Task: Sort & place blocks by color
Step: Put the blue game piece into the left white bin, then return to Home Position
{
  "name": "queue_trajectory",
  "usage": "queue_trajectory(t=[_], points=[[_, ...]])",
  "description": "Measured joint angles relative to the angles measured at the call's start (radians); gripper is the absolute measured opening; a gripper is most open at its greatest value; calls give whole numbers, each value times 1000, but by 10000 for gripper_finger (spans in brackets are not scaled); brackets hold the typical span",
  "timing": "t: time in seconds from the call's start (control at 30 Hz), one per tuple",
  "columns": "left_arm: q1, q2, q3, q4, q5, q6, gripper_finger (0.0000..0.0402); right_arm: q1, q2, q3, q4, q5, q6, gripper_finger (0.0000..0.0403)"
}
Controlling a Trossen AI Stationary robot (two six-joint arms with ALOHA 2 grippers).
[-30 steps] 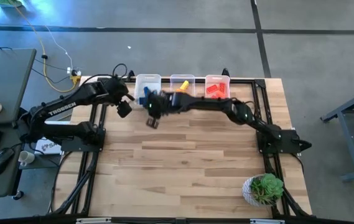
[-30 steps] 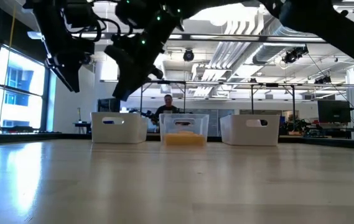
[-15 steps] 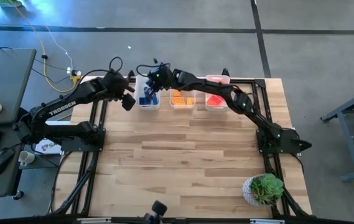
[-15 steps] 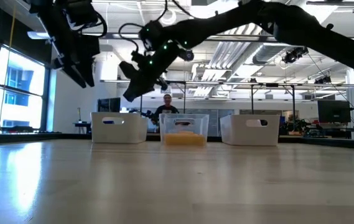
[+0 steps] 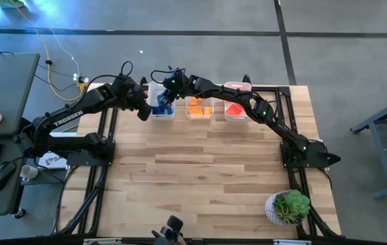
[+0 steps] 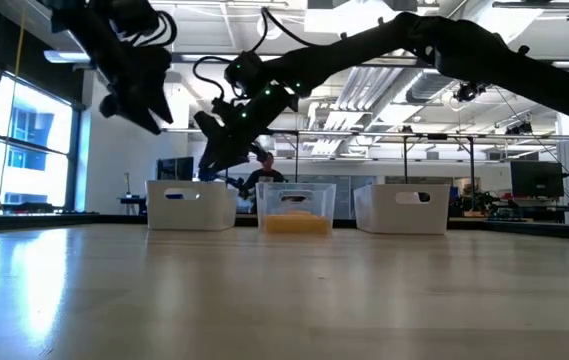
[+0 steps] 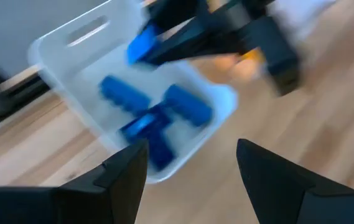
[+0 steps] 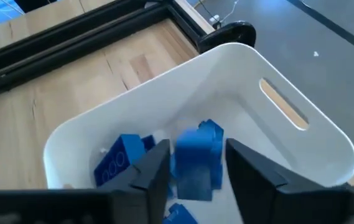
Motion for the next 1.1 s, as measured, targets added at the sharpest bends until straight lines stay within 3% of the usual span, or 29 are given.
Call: queue_trajectory(t=[0.23,0.57,1.1], points=[[-1,-11,0,63,153,-35,231,-8,-4,0,5,5,11,193],[-47,-213,-9,67,200,-50,231,-5,-86,2,-13,-7,26,200],[-168,-766,-398,305,200,-121,231,112,-260,2,-77,-50,25,201]])
